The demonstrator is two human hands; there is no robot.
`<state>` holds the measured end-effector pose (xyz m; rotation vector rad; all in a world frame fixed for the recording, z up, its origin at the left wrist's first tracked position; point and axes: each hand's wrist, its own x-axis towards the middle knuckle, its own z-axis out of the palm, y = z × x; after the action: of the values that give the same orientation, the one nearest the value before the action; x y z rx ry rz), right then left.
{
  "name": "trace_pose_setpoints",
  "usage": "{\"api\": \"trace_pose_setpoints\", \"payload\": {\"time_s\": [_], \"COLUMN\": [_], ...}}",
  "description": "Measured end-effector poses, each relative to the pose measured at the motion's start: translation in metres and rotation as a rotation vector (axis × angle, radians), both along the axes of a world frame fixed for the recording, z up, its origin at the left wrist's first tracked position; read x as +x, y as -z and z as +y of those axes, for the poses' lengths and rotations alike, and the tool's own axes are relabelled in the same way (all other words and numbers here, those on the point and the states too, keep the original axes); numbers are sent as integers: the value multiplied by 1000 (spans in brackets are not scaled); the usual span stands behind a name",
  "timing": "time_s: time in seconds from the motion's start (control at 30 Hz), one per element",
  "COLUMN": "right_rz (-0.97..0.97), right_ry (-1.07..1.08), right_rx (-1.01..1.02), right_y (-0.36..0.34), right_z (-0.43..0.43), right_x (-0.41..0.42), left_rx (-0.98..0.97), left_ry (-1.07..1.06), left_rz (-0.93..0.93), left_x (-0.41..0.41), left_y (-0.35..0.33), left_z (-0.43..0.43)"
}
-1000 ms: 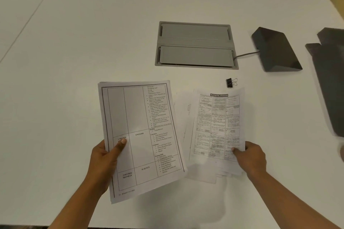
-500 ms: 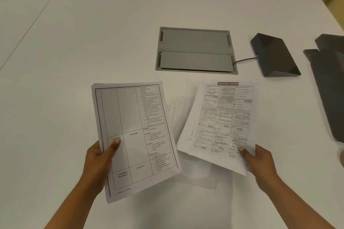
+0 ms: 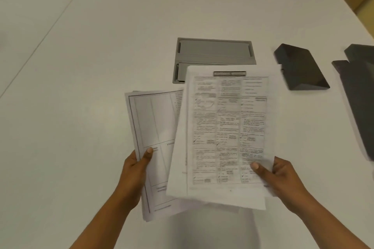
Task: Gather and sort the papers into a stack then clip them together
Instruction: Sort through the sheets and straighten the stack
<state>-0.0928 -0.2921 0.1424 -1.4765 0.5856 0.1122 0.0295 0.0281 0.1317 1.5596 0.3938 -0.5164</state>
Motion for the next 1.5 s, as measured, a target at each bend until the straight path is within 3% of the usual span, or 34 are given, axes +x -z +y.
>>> {"api": "trace_pose_setpoints", "payload": {"time_s": [0.3,0.5,0.7,1.0,1.3,1.5], "right_rz": [-1,-34,-89,-268,-198,-112], "right_ry": [-69,46,-40,13,-86,-147], "right_rx": [1,-6,-27,-189,-165,-168], "right_y": [6,11,-2,-18,0,2], "right_z": [25,37,31,37,45,39], "right_x": [17,19,34,58,52,43], "left_rx": [-210,-217,-267,-103,-42,-146], "left_ry": [-10,44,48,156,247,159], "left_rz": [135,-23,-168,-480,-401,-360], "left_x": [-4,-7,2,19,9,15], "left_y": [-21,-27,-33,-40,-18,-30], "left_z": [-41,-54,-57,-59,-60,-56]}}
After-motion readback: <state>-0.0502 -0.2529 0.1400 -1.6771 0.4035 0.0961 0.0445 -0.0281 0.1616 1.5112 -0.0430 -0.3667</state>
